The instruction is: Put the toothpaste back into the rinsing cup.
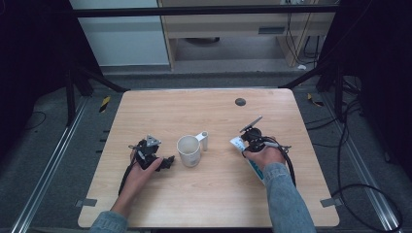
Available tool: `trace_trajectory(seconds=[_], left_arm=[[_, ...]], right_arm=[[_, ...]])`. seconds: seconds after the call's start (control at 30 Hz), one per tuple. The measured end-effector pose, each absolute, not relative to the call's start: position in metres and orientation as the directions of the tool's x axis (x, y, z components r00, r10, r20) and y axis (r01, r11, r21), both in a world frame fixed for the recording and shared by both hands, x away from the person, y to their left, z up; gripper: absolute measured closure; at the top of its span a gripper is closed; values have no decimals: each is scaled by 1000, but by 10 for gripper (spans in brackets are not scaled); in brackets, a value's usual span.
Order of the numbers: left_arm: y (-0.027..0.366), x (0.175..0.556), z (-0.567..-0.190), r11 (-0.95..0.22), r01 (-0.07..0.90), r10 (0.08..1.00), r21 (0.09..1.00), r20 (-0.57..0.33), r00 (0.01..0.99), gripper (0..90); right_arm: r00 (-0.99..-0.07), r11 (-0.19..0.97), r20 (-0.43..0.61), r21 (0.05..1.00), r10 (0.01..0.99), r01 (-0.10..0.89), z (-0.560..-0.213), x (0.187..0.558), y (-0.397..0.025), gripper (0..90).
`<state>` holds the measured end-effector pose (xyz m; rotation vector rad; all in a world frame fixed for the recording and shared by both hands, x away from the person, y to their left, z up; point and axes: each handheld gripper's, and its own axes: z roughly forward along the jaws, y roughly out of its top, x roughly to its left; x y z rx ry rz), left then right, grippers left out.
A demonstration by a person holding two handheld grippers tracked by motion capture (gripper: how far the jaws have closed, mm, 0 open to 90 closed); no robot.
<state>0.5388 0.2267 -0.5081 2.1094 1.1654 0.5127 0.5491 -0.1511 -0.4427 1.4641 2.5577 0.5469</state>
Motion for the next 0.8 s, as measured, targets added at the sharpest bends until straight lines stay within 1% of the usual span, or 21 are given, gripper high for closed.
trace_trajectory(seconds=[0.1,0.23,0.47,0.67,0.7,0.8], left_arm=[[227,539,-508,-381,590,851,712,20,525,0],[227,539,-508,-381,590,851,712,20,525,0],[227,539,-508,-380,590,851,712,20,524,0],[227,539,-508,-381,590,851,712,20,525,0],[227,539,-508,-382,590,850,712,20,526,0],[227,537,-508,-380,591,850,712,17,526,0]], right_arm=[[-515,451,59,404,855,796,-435,547,-157,786],[-500,436,61,403,864,804,-428,546,-161,787],[-489,411,52,471,870,781,-412,542,-165,787],[-494,402,58,502,868,766,-403,540,-165,787],[-493,393,59,525,868,755,-399,540,-165,787],[-493,388,56,543,868,745,-396,538,-163,787]])
